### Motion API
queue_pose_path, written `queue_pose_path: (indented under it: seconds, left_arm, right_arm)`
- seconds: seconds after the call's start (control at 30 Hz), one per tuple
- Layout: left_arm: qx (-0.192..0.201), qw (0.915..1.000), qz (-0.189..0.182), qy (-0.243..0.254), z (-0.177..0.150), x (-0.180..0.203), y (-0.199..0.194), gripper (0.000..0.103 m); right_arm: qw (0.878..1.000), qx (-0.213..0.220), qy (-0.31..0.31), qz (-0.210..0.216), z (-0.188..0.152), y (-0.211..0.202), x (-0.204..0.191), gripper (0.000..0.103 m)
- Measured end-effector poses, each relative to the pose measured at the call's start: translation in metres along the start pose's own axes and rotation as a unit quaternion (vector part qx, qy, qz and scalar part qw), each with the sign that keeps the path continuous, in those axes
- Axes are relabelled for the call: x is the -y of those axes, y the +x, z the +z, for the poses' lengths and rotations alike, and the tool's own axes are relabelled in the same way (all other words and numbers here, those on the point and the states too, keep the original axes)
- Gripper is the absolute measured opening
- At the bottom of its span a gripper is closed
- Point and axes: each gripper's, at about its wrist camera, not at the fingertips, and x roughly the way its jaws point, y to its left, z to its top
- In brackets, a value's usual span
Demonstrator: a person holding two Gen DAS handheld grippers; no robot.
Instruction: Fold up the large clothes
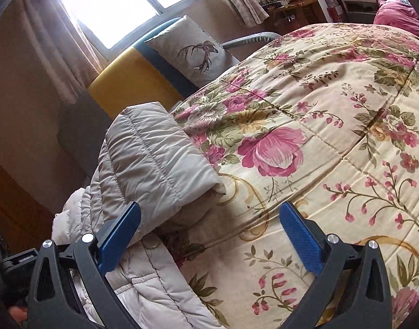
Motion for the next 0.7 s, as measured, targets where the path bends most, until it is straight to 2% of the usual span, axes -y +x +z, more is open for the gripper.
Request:
queue_pose_path:
  seconds: [0.1, 0.3, 0.47, 0.57, 0.63, 0.7]
  left_arm:
    - [0.02, 0.9997, 0.014, -0.007, 0.001, -0.021, -0.025, 0.008]
    - [0.025, 0.9982, 0.052, -0.017, -0.015, -0.067, -0.046, 0.008]
    - [0.036, 0.996, 0.054, -0.062, -0.039, -0.107, -0.06, 0.008]
    - [0.035, 0.9957, 0.044, -0.074, -0.048, -0.118, -0.054, 0.008]
    - [0.041, 0.9959, 0.04, -0.069, -0.051, -0.12, -0.051, 0.008]
    - [0.046, 0.9964, 0.038, -0.06, -0.056, -0.12, -0.05, 0.008]
  right_arm:
    - [1.0, -0.001, 0.001, 0.0, 0.0, 0.0, -0.001, 0.101]
    - [1.0, -0.002, 0.0, 0.0, 0.0, -0.001, -0.001, 0.101]
    - [1.0, -0.005, -0.002, -0.001, 0.0, 0.0, -0.002, 0.101]
    - [1.0, -0.01, -0.01, -0.011, 0.0, -0.001, -0.008, 0.101]
    - [0.998, -0.025, -0.047, -0.028, 0.002, 0.0, -0.024, 0.101]
    - [0.993, -0.034, -0.112, -0.03, 0.006, 0.002, -0.051, 0.101]
